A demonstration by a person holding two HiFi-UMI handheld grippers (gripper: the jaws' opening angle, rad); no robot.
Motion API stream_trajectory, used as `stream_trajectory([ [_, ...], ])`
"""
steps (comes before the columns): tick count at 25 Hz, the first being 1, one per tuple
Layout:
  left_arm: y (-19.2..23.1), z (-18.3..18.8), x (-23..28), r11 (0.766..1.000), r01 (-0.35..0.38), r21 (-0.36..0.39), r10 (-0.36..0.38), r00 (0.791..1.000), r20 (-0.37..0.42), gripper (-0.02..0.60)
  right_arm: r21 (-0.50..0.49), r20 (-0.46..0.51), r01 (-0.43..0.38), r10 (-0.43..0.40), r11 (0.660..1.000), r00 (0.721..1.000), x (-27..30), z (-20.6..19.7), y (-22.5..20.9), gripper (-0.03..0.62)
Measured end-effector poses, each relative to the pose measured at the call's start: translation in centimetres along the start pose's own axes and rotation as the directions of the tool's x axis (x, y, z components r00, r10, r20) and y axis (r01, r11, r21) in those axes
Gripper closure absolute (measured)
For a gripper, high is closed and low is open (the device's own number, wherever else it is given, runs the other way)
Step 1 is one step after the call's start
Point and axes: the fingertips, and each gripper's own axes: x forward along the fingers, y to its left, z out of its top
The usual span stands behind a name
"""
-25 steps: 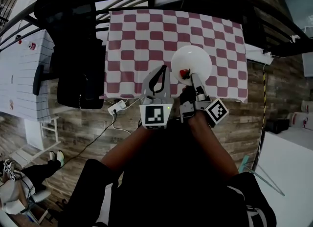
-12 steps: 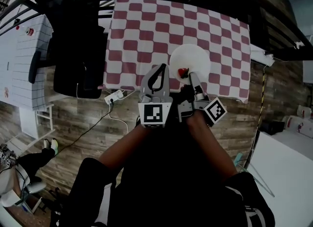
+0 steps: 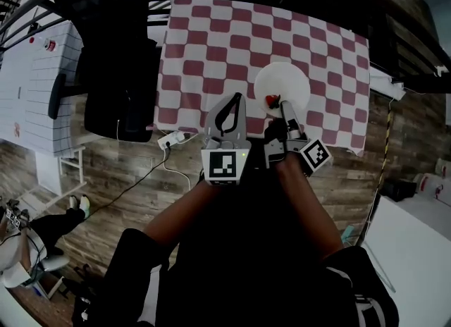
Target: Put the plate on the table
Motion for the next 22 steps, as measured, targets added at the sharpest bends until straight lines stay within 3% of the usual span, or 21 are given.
stream_trajectory([
  [11,-1.0,-0.1,4.9,1.000,0.007,0.005,-0.007,1.000,-0.029,0.572,0.007,-0.025,-0.021,0.022,1.000,0.999,3.8,3.4,-2.9,0.579],
  [16,-1.5,0.3,7.1,0.999,0.007,0.044,-0.005,0.999,-0.046,0.572,0.012,-0.073,-0.006,0.007,1.000,0.997,5.6,4.3,-4.3,0.579],
  [22,-1.4,0.0,10.2,0.998,-0.021,0.059,0.026,0.996,-0.084,0.572,-0.065,-0.125,0.007,-0.016,0.998,0.992,8.2,5.9,-6.4,0.579],
])
